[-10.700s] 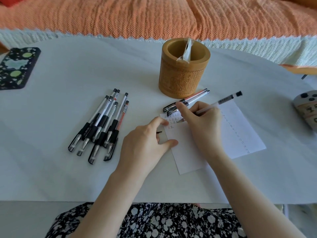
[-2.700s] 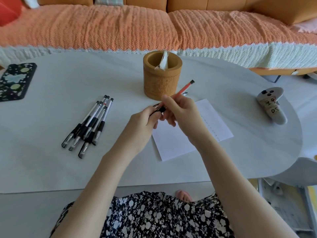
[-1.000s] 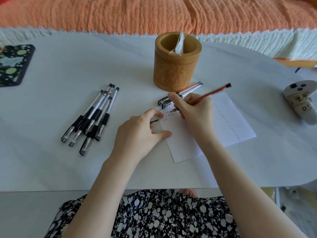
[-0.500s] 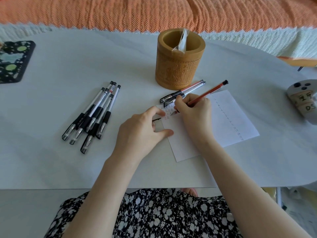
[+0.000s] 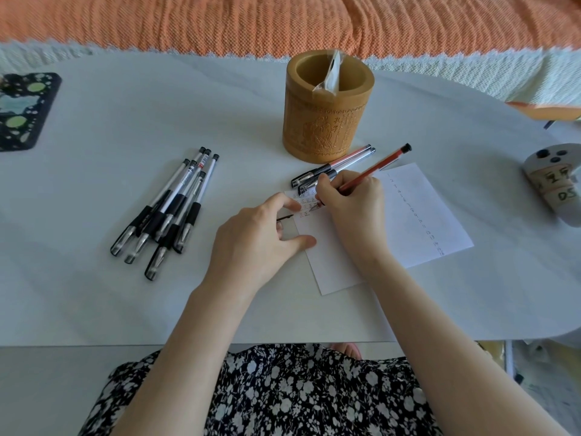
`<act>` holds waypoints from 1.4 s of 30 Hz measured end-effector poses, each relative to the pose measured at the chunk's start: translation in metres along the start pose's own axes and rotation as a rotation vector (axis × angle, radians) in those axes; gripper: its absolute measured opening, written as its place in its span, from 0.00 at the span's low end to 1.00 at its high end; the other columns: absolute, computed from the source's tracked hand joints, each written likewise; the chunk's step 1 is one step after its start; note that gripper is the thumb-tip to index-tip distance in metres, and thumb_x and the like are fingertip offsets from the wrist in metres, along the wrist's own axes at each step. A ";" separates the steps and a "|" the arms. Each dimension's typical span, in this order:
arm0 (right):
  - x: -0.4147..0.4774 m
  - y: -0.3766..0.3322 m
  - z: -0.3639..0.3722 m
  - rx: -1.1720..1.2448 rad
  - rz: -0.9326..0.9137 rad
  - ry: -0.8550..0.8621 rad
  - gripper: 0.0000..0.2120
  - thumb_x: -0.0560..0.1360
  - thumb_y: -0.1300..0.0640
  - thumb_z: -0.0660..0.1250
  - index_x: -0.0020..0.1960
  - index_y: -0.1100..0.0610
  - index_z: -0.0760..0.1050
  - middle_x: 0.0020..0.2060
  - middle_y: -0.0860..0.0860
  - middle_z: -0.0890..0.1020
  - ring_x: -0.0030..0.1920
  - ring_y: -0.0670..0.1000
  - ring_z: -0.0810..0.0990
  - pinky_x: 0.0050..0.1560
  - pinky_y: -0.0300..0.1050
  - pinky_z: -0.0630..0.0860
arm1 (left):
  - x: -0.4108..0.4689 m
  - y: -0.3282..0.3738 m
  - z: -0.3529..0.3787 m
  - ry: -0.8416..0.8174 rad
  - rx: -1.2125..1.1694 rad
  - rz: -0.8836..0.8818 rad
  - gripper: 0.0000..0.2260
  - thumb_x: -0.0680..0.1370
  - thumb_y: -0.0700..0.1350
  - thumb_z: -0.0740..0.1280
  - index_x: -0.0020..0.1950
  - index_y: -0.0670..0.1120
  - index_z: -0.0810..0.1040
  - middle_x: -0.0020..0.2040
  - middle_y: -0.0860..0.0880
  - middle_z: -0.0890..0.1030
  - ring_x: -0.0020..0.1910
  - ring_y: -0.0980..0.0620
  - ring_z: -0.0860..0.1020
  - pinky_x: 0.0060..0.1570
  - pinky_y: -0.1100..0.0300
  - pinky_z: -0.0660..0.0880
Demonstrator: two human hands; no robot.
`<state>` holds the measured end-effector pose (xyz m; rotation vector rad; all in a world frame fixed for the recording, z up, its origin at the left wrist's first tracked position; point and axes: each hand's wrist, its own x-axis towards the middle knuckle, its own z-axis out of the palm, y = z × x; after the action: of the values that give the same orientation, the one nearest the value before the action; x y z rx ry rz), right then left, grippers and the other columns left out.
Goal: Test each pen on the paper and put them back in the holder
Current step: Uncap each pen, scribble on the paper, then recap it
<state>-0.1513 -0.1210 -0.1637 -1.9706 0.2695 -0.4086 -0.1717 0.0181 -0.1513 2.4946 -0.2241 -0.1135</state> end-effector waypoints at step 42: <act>0.001 0.005 0.001 -0.010 -0.008 0.019 0.16 0.70 0.63 0.65 0.28 0.66 0.64 0.24 0.57 0.65 0.29 0.49 0.60 0.29 0.41 0.58 | 0.001 0.000 0.001 -0.001 -0.009 -0.013 0.18 0.66 0.60 0.72 0.53 0.60 0.73 0.30 0.55 0.71 0.37 0.54 0.74 0.32 0.60 0.65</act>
<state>-0.1498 -0.1229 -0.1680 -1.9792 0.2764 -0.4322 -0.1710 0.0177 -0.1520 2.4879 -0.2076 -0.1212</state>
